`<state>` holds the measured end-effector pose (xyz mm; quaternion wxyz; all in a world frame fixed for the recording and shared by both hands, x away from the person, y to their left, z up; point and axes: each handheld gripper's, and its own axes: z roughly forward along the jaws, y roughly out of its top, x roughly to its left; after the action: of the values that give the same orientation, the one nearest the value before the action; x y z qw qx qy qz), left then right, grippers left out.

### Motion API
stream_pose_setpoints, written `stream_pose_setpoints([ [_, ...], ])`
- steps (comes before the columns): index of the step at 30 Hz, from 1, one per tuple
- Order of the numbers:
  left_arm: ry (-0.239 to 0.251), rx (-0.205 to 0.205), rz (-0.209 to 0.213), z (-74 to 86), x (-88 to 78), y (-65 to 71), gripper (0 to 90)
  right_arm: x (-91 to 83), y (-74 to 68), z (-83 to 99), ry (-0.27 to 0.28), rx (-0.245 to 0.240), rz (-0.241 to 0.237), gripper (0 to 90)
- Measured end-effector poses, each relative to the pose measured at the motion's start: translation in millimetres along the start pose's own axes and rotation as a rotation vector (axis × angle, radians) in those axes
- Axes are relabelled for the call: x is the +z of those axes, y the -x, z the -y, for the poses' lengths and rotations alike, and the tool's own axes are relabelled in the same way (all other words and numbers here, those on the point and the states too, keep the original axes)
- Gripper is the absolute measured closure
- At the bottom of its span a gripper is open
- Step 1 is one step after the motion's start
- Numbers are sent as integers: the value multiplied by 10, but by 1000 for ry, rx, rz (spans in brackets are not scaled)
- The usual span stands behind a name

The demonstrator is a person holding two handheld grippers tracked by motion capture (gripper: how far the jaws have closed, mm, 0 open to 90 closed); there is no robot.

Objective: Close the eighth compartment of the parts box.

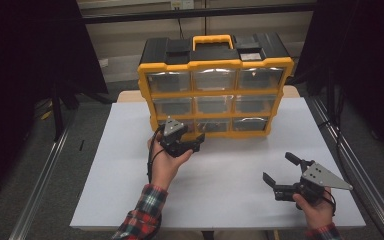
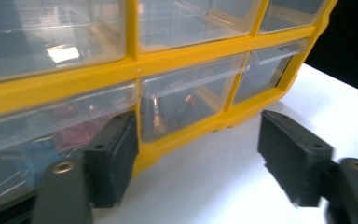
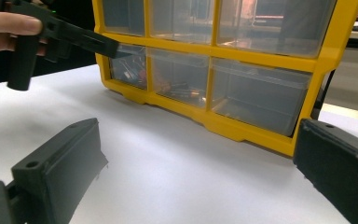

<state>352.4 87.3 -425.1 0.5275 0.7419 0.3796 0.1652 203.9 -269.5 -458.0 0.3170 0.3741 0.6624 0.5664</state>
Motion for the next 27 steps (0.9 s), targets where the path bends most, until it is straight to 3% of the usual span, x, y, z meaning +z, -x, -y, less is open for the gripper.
stream_pose_setpoints([
  [2,17,-11,24,28,-61,-23,227,6,1,0,2,-8,-1,6],
  [5,42,-8,27,75,-176,-55,171,8,-1,2,-4,-2,2,7],
  [10,47,44,57,166,-380,-138,104,13,0,8,-4,-5,-4,7],
  [13,65,48,50,212,-494,-177,82,15,-8,6,-6,-3,-4,7],
  [15,83,55,73,254,-570,-211,78,15,-9,6,-6,-5,-4,7],
  [16,81,66,55,266,-597,-215,72,18,-11,7,-6,-4,-4,7],
  [18,68,80,90,295,-658,-260,62,18,-11,9,-8,-8,-6,7],
  [19,71,81,72,305,-680,-254,55,18,-12,9,-9,-8,-5,7],
  [22,67,89,83,346,-770,-331,48,19,-14,8,-8,-7,-6,7],
  [27,90,68,82,402,-875,-394,47,24,-12,9,-7,-14,-9,7],
])
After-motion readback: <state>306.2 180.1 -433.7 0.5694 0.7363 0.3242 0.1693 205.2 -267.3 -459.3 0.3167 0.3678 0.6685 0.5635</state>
